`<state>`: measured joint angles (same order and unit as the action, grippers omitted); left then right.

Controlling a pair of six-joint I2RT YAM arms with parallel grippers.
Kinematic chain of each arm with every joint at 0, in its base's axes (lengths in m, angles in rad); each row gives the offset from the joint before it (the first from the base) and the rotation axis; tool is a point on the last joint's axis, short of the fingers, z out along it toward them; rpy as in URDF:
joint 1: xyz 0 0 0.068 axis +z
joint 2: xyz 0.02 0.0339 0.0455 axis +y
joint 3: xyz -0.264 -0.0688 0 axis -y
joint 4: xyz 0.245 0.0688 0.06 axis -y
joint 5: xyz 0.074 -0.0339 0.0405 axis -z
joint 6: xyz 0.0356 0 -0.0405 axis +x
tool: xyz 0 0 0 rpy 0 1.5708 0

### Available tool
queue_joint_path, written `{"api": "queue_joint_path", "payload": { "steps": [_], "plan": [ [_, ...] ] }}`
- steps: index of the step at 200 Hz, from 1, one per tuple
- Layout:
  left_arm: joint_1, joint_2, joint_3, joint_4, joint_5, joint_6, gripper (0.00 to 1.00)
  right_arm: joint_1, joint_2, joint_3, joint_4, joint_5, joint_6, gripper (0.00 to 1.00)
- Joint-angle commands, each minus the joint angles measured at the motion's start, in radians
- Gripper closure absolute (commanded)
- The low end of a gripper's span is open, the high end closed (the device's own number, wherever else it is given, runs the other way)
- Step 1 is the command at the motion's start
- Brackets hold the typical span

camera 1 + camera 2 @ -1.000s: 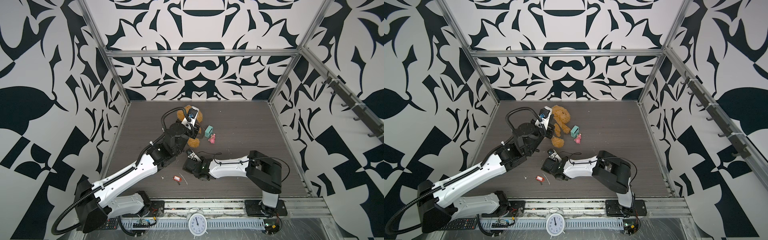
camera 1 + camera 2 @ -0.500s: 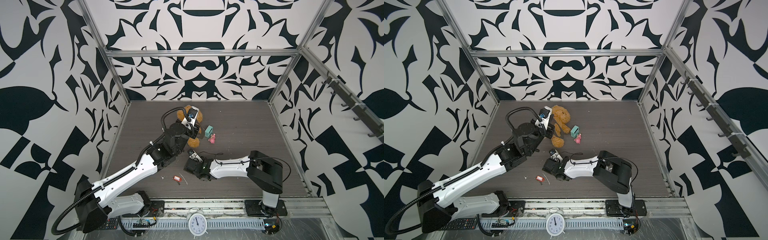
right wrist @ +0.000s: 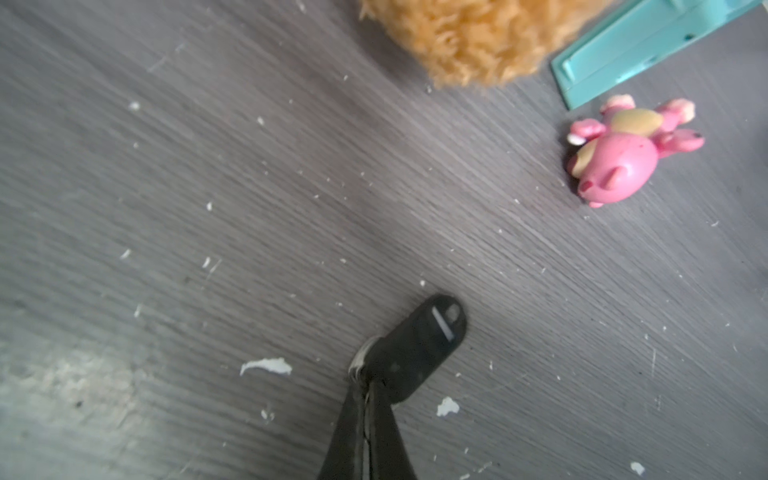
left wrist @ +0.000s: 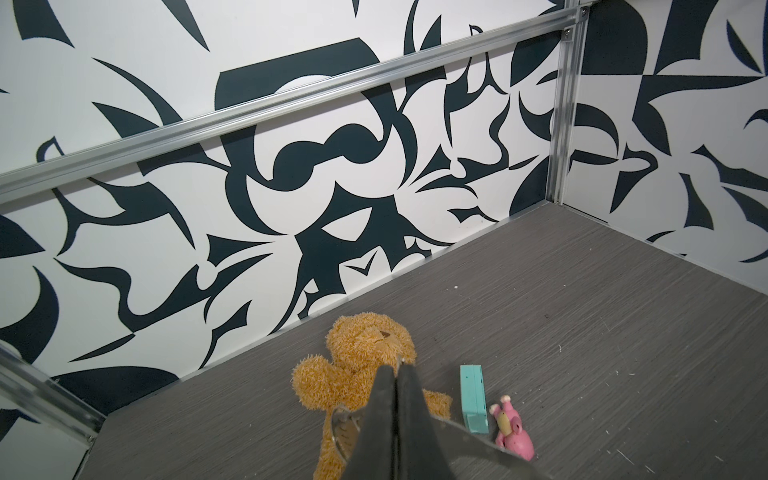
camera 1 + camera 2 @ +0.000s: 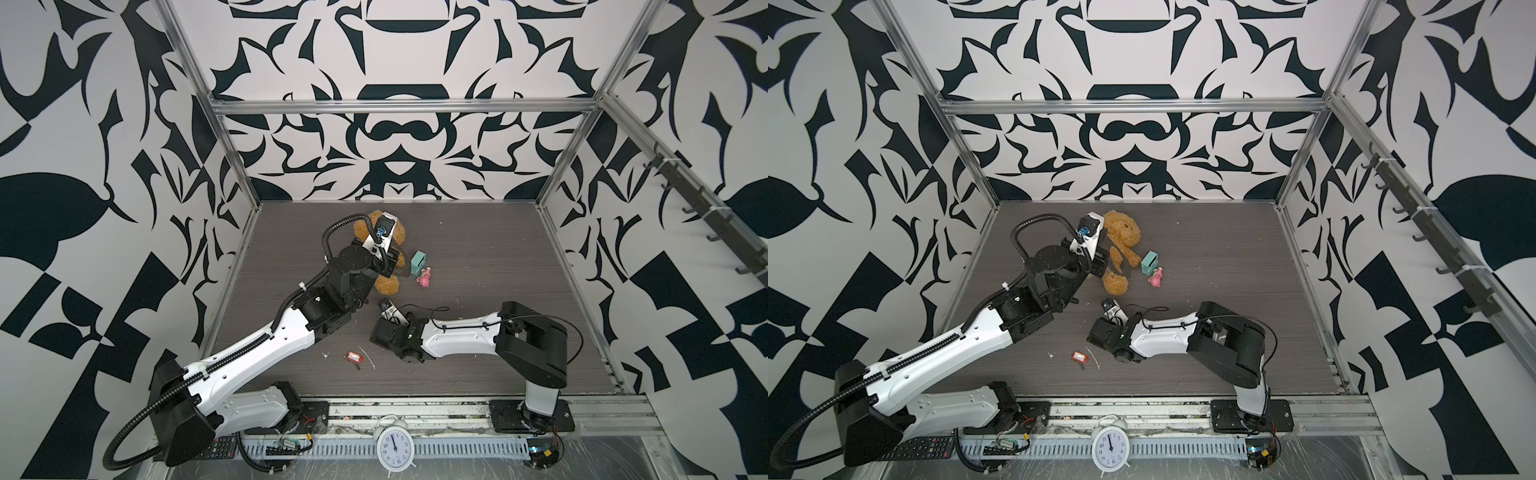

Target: Put the keys on the keyring

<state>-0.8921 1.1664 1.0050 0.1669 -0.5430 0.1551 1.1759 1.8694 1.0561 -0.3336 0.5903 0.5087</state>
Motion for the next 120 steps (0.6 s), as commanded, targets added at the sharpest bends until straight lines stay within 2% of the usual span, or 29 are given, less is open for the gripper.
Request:
{"api": "queue_joint_path", "payload": {
  "steps": [1, 18, 120],
  "plan": [
    [0.004, -0.013, 0.004, 0.032, -0.013, 0.0, 1.0, -0.016, -0.053, -0.013, 0.004, -0.014, 0.025, 0.97],
    [0.004, -0.015, 0.003, 0.031, -0.012, 0.0, 1.0, -0.025, -0.072, -0.027, 0.018, -0.021, 0.033, 1.0],
    [0.004, -0.015, 0.002, 0.033, -0.006, 0.003, 1.0, -0.136, -0.332, -0.269, 0.279, -0.23, 0.029, 1.0]
  ]
}}
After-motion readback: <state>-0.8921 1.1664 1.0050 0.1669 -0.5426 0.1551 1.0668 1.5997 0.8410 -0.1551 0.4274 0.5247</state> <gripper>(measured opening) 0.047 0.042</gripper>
